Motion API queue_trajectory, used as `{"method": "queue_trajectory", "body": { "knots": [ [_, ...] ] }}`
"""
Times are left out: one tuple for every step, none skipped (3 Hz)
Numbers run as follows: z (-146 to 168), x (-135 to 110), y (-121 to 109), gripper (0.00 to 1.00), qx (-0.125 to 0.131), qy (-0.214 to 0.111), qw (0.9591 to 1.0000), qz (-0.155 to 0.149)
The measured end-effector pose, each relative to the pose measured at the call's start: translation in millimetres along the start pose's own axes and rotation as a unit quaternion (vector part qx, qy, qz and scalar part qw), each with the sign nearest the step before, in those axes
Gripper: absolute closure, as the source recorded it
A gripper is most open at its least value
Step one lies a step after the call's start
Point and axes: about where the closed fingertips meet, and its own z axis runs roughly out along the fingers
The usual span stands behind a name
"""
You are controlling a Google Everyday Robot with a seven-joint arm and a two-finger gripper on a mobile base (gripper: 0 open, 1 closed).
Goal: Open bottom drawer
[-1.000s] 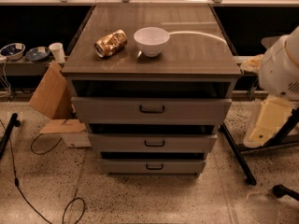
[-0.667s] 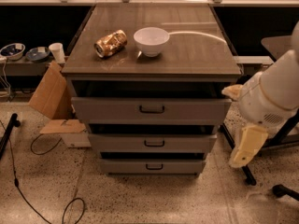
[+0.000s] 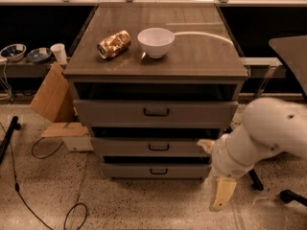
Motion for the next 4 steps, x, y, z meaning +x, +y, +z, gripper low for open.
{"method": "queue_trajectory", "body": {
  "knots": [
    [75.2, 9.6, 17.2, 0.00, -0.017, -0.006, 0.9998, -0.002],
    [144.6, 20.6, 33.3, 0.00, -0.036, -0.004, 0.9992, 0.019],
    [144.7, 20.6, 33.3, 0.00, -0.036, -0.004, 0.9992, 0.019],
    [154.3, 17.9, 28.0, 0.00, -0.044, 0.000, 0.9987, 0.025]
  ]
}}
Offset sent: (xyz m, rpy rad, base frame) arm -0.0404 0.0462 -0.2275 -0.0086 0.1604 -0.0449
